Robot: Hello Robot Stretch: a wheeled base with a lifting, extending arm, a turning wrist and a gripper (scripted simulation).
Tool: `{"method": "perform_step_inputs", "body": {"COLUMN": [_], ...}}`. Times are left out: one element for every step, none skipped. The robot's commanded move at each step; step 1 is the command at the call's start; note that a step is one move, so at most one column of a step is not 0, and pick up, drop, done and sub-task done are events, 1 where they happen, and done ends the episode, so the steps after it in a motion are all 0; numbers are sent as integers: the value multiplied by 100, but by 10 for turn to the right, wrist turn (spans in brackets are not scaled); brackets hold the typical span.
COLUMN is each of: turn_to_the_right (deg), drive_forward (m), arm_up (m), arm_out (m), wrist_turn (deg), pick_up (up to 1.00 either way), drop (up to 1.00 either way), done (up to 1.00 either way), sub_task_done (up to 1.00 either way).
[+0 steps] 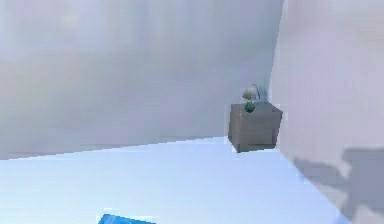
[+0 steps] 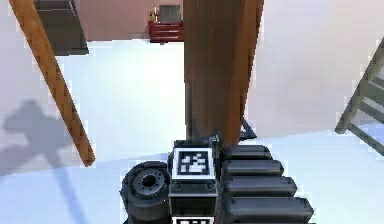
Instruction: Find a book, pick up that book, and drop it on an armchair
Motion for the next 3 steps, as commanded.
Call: {"method": "perform_step_inputs", "body": {"turn_to_the_right": [420,30,0], "drive_forward": [0,0,15], "arm_up": [0,0,0], "arm_out": [0,0,0], "wrist_turn": [0,0,0], "pick_up": [0,0,0], "drop": [0,0,0], "done": [0,0,0], "sub_task_done": [0,0,0]}}
